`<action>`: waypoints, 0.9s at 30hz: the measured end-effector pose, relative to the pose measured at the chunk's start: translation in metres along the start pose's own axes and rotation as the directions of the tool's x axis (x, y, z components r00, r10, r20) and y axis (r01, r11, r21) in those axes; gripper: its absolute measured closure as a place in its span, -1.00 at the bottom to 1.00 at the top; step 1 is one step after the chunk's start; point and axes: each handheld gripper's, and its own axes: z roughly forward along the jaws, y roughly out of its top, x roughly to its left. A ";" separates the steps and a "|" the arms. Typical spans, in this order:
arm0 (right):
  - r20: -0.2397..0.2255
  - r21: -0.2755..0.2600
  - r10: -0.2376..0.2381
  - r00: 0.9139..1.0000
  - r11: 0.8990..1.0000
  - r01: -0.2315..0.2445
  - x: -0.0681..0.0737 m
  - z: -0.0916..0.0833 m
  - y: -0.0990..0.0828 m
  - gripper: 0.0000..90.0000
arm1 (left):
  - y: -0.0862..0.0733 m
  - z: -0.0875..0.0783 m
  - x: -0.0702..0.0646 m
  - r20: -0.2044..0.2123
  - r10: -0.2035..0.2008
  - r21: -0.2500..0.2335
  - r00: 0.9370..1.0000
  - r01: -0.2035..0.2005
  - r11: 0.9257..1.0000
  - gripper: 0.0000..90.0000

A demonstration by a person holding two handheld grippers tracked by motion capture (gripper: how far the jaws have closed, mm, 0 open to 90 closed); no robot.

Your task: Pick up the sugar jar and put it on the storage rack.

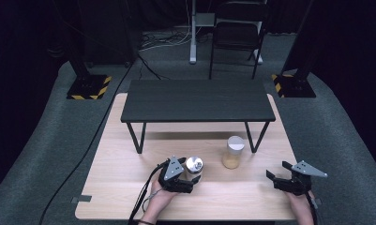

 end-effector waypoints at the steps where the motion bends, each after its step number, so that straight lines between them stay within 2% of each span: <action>1: 0.000 0.000 0.000 1.000 1.000 0.000 0.000 0.000 0.000 -0.72 | -0.001 0.004 0.000 0.000 -0.001 0.001 1.000 0.001 1.000 -0.63; 4: -0.001 0.000 -0.002 1.000 1.000 0.002 0.000 0.000 0.000 -0.72 | -0.002 0.010 -0.001 0.003 0.002 0.003 1.000 -0.002 1.000 -0.56; 7: -0.002 0.000 -0.001 1.000 1.000 0.001 0.000 0.000 0.000 -0.72 | -0.005 0.012 0.001 0.024 0.003 -0.013 1.000 -0.003 1.000 -0.37; 8: -0.002 0.000 -0.001 1.000 1.000 0.001 0.000 0.000 0.000 -0.72 | -0.005 0.012 0.000 0.020 0.003 -0.014 1.000 -0.003 1.000 -0.33; 10: -0.002 0.000 -0.001 1.000 1.000 0.001 0.000 0.000 0.000 -0.72 | -0.006 0.013 0.001 0.024 -0.007 -0.019 1.000 0.008 1.000 -0.32; 20: -0.001 0.000 -0.003 1.000 1.000 0.003 0.000 0.000 0.000 -0.72 | -0.006 0.013 0.000 0.021 -0.011 -0.021 1.000 0.011 1.000 -0.31; 24: 0.000 0.001 -0.004 1.000 1.000 0.004 0.000 0.000 0.000 -0.72 | -0.005 0.008 0.000 0.019 -0.009 -0.040 1.000 0.010 0.999 -0.31; 27: 0.000 0.002 -0.004 1.000 1.000 0.004 0.000 0.000 0.000 -0.72 | -0.005 0.000 0.003 0.011 -0.022 -0.064 1.000 0.023 0.998 -0.31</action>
